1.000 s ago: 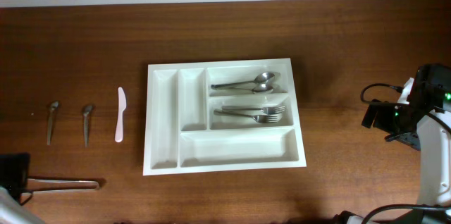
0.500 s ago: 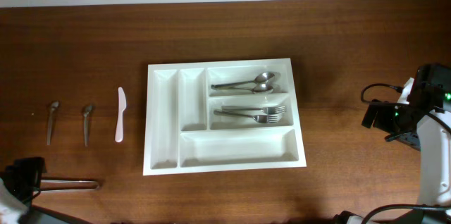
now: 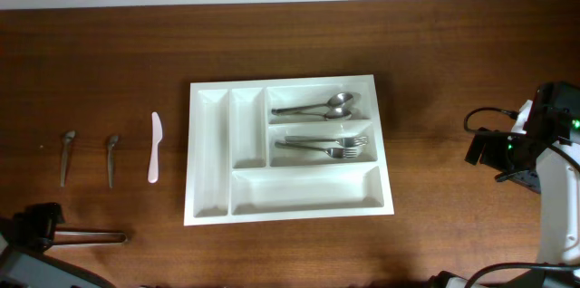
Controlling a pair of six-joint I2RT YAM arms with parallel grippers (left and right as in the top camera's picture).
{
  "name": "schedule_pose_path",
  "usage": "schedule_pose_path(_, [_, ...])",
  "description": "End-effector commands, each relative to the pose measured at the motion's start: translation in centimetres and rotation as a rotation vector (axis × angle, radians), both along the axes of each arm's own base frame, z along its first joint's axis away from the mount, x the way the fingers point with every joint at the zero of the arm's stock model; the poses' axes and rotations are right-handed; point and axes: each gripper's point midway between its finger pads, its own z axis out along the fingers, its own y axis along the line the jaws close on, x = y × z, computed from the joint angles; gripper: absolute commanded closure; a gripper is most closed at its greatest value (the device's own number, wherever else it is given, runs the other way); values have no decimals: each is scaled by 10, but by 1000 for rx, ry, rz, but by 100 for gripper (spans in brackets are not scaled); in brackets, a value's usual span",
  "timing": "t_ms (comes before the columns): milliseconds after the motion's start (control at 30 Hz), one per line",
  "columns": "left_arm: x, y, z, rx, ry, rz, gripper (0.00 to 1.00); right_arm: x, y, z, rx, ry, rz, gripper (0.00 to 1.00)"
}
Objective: Pack container
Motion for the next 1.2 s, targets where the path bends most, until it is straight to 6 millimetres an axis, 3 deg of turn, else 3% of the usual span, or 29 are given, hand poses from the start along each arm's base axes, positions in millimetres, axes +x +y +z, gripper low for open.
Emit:
schedule_pose_path(0, [-3, 7, -3, 25, 12, -13, 1, -1, -4, -1, -15, 8, -5, 1])
schedule_pose_path(100, [0, 11, -5, 45, -1, -13, 1, -1, -4, -1, -15, 8, -5, 1])
schedule_pose_path(433, [-3, -7, -32, -2, -15, -16, 1, -1, -4, -1, -15, 8, -5, 1])
schedule_pose_path(600, [0, -4, -35, 18, -28, -31, 1, -1, -4, -1, -15, 8, -5, 1])
schedule_pose_path(767, [10, 0, -37, 48, -52, -76, 1, -1, -4, -1, -15, 8, -6, 1])
schedule_pose_path(1067, [44, -13, -40, 79, -88, -196, 1, -1, -4, -1, -15, 8, -5, 1])
schedule_pose_path(1167, [45, -13, -40, 84, -83, -176, 1, -1, -4, -1, -15, 8, -5, 1])
